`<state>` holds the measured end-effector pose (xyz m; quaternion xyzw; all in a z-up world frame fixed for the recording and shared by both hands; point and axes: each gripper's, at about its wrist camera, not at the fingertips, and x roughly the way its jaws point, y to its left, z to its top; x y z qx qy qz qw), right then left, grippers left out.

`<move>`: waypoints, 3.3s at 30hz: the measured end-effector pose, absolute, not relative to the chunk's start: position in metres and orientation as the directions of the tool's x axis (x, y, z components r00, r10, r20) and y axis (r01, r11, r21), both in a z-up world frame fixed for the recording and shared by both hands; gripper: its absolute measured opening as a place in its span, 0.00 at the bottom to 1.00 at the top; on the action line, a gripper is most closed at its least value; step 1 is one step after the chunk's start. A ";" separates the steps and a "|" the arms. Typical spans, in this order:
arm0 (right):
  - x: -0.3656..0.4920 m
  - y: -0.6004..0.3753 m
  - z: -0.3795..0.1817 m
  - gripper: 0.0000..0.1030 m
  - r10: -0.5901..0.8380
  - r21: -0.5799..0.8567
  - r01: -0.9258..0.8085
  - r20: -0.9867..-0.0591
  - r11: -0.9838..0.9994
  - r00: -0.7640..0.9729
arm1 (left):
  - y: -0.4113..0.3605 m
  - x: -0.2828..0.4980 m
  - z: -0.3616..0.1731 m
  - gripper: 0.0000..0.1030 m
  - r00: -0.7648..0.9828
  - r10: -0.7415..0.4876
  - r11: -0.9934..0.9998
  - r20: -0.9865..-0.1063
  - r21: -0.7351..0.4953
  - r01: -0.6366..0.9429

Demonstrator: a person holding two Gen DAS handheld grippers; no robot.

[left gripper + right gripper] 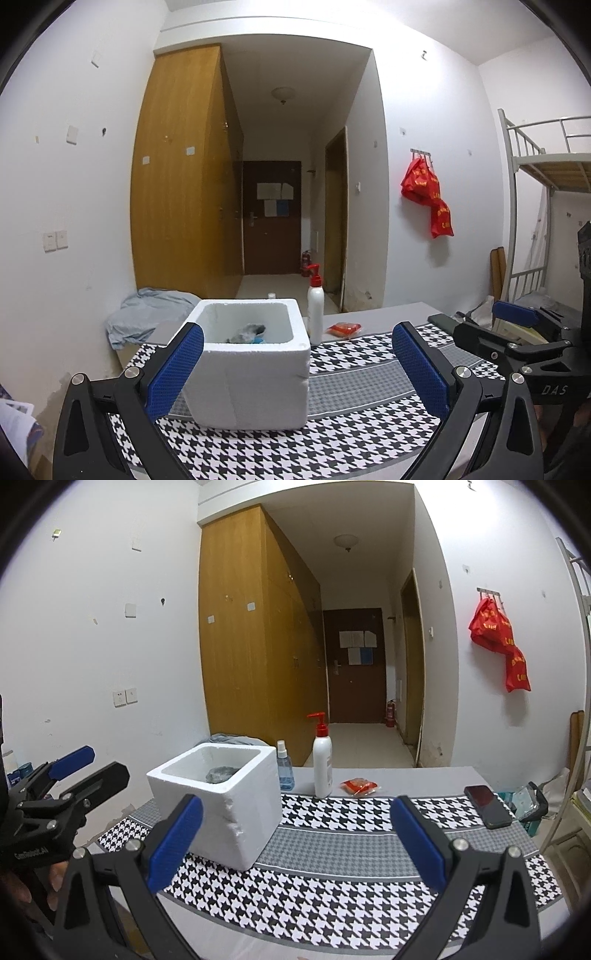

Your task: Organize soft objects

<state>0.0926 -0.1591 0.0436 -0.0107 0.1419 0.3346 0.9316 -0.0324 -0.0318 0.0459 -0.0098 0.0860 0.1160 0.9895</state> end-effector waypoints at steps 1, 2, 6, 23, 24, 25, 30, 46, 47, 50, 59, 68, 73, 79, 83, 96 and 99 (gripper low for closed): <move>0.091 -0.160 0.044 1.00 0.623 0.077 -0.628 -0.270 0.774 0.734 | -0.032 -0.034 0.045 0.99 0.958 0.229 0.972 -0.173 -0.002 -0.233; 0.090 -0.161 0.044 1.00 0.624 0.078 -0.629 -0.268 0.773 0.734 | -0.032 -0.035 0.045 0.99 0.958 0.228 0.973 -0.172 -0.004 -0.232; 0.080 -0.167 0.044 1.00 0.621 0.067 -0.626 -0.248 0.777 0.744 | -0.034 -0.039 0.041 0.99 0.959 0.227 0.973 -0.170 -0.001 -0.231; 0.045 -0.190 0.019 1.00 0.587 0.083 -0.585 -0.237 0.806 0.774 | -0.048 -0.072 0.016 0.99 0.963 0.210 0.977 -0.169 0.008 -0.211; 0.042 -0.191 0.018 1.00 0.588 0.082 -0.587 -0.235 0.805 0.774 | -0.048 -0.074 0.014 0.99 0.963 0.205 0.978 -0.173 0.000 -0.208; 0.037 -0.190 0.016 1.00 0.588 0.075 -0.588 -0.232 0.805 0.775 | -0.047 -0.074 0.013 0.99 0.963 0.203 0.978 -0.174 -0.004 -0.207; 0.024 -0.187 0.010 1.00 0.584 0.058 -0.588 -0.224 0.807 0.780 | -0.047 -0.086 0.007 0.99 0.962 0.211 0.976 -0.174 -0.016 -0.217; -0.001 -0.192 -0.009 1.00 0.554 0.045 -0.561 -0.240 0.826 0.797 | -0.055 -0.113 -0.011 0.99 0.962 0.205 0.978 -0.179 -0.007 -0.209; -0.003 -0.193 -0.009 1.00 0.555 0.043 -0.563 -0.239 0.826 0.797 | -0.055 -0.113 -0.011 0.99 0.962 0.206 0.978 -0.181 -0.005 -0.210; -0.008 -0.197 -0.008 1.00 0.571 0.045 -0.577 -0.223 0.816 0.790 | -0.057 -0.117 -0.008 0.99 0.963 0.212 0.976 -0.167 -0.005 -0.216; -0.007 -0.199 -0.018 1.00 0.574 0.058 -0.579 -0.243 0.813 0.782 | -0.059 -0.123 -0.015 0.99 0.960 0.225 0.973 -0.164 -0.013 -0.230; -0.008 -0.200 -0.028 1.00 0.581 0.070 -0.584 -0.245 0.809 0.776 | -0.058 -0.128 -0.020 0.99 0.960 0.222 0.974 -0.168 -0.015 -0.228; -0.013 -0.198 -0.025 1.00 0.579 0.055 -0.586 -0.250 0.809 0.776 | -0.062 -0.128 -0.021 0.99 0.956 0.224 0.973 -0.188 -0.007 -0.229; -0.018 -0.198 -0.023 1.00 0.578 0.050 -0.585 -0.246 0.809 0.778 | -0.066 -0.133 -0.019 0.99 0.957 0.225 0.974 -0.182 0.001 -0.229; -0.022 -0.199 -0.022 1.00 0.580 0.046 -0.588 -0.240 0.807 0.778 | -0.067 -0.135 -0.019 0.99 0.958 0.224 0.974 -0.180 0.001 -0.227; -0.026 -0.199 -0.018 1.00 0.582 0.040 -0.590 -0.230 0.807 0.780 | -0.065 -0.139 -0.017 0.99 0.960 0.220 0.974 -0.175 -0.007 -0.225; -0.024 -0.197 -0.020 1.00 0.583 0.040 -0.592 -0.241 0.805 0.776 | -0.064 -0.138 -0.019 0.99 0.958 0.222 0.974 -0.181 -0.006 -0.227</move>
